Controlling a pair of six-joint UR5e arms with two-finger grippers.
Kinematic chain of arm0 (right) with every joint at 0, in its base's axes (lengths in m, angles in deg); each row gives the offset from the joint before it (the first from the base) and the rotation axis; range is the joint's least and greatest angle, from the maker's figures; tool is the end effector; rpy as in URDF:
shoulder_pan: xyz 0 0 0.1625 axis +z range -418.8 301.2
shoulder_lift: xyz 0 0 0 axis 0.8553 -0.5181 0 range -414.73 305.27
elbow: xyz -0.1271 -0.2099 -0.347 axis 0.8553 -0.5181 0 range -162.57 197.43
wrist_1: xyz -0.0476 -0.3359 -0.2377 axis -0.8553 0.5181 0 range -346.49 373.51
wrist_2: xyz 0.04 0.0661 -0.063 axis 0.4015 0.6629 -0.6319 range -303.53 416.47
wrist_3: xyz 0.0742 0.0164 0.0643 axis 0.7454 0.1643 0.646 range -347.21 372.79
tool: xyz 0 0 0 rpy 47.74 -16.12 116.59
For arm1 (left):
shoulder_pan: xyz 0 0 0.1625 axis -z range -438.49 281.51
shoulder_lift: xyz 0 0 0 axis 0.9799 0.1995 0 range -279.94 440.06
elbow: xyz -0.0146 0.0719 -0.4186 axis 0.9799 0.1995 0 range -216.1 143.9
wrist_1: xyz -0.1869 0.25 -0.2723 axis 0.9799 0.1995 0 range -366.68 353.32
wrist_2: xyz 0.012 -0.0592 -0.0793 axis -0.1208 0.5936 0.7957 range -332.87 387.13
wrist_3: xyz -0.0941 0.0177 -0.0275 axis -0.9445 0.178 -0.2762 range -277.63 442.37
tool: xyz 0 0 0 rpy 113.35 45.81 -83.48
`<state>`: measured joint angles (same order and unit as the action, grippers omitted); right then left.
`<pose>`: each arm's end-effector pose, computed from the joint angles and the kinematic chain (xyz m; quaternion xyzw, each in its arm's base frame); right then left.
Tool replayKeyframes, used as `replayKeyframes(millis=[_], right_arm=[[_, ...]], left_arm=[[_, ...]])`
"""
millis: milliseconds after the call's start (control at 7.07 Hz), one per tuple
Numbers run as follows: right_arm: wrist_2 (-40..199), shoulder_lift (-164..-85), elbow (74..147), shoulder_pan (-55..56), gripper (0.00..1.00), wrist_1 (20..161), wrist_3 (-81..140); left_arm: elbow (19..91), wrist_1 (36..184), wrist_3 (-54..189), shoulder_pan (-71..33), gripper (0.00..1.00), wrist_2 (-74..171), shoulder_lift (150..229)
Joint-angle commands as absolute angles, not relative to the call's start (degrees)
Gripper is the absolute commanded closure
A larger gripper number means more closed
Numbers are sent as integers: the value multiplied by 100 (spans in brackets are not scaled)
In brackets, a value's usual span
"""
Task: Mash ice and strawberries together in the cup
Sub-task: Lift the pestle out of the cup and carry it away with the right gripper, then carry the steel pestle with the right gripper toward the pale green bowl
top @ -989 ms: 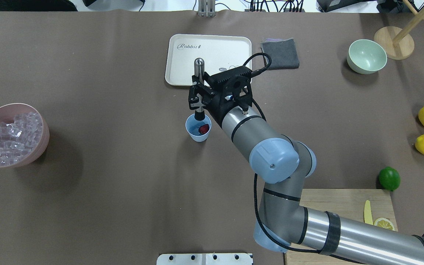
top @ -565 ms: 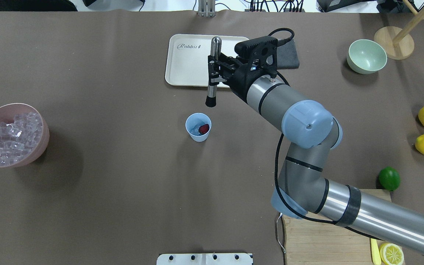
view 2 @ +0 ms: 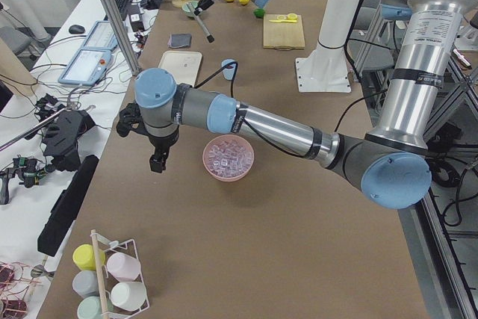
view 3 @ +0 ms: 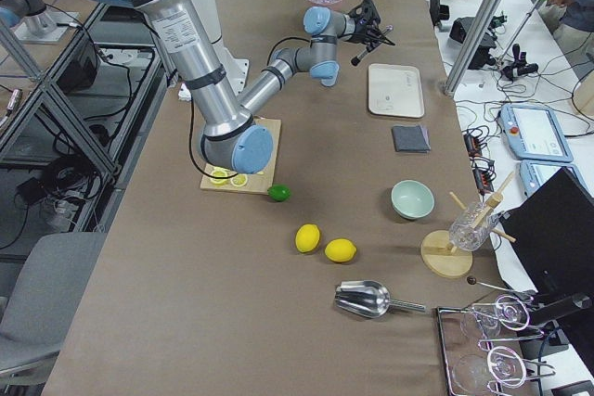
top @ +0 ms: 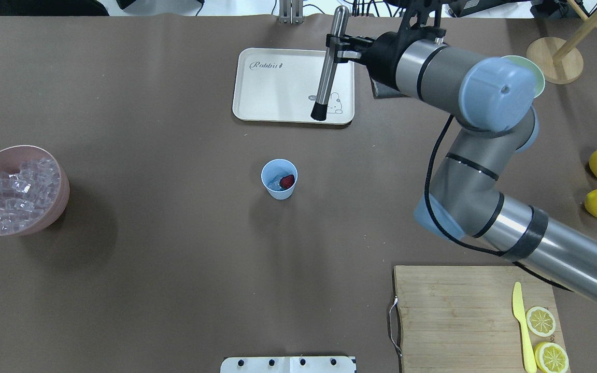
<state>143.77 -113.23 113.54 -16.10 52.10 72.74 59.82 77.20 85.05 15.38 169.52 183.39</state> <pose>-0.3723 -0.5313 0.1875 0.4291 -0.5543 0.0949 0.7068 -0.0933 -0.5742 0.4834 0.1275 0.4320 0.0411 0.8919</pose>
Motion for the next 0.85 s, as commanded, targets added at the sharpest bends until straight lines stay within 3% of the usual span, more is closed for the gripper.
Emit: replayKeyframes(millis=[0,707], right_arm=[[15189,-11702,11297,-1004,100,5376,7493],[16971,-12240,10822,-177,100,6050,7617]], left_arm=[[5996,7909,8492,1503,3,16951,18404],[6014,8015,8465,1362,3,16943,18413]])
